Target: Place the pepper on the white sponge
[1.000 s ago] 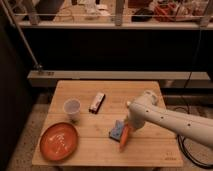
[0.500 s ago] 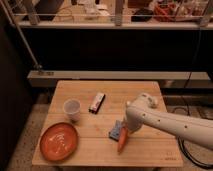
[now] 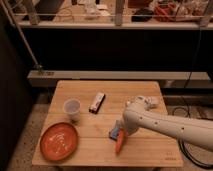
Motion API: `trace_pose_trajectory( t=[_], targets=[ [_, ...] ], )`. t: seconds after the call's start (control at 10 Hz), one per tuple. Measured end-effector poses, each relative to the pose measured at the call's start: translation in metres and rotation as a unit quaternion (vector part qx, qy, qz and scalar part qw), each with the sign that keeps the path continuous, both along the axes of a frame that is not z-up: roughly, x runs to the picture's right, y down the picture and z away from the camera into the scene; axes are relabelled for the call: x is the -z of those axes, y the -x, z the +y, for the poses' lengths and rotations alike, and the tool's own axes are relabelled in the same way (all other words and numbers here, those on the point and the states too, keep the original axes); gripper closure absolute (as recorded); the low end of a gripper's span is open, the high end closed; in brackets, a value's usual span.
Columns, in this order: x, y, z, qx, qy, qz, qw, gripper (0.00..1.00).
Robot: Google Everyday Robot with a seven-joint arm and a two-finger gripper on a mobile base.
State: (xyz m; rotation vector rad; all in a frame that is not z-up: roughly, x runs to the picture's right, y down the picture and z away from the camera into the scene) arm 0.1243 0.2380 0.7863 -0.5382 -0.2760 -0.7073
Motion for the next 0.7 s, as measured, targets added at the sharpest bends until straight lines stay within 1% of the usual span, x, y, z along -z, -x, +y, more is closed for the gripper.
trace_pose_trajectory(
  t=[0.2, 0.3, 0.4, 0.5, 0.6, 0.7],
  targets=[
    [-0.001, 0.010, 0.001, 0.005, 0.000, -0.004, 1.0000, 0.95],
    [-0.002, 0.012, 0.002, 0.006, 0.000, -0.004, 1.0000, 0.91],
    [-0.002, 0.012, 0.003, 0.006, 0.000, -0.005, 1.0000, 0.82],
    [-0.003, 0.013, 0.003, 0.008, 0.000, -0.007, 0.9999, 0.78],
    [-0.003, 0.017, 0.003, 0.012, -0.001, -0.009, 0.9999, 0.80],
    [-0.004, 0.022, 0.002, 0.016, -0.002, -0.013, 0.9998, 0.87]
  ],
)
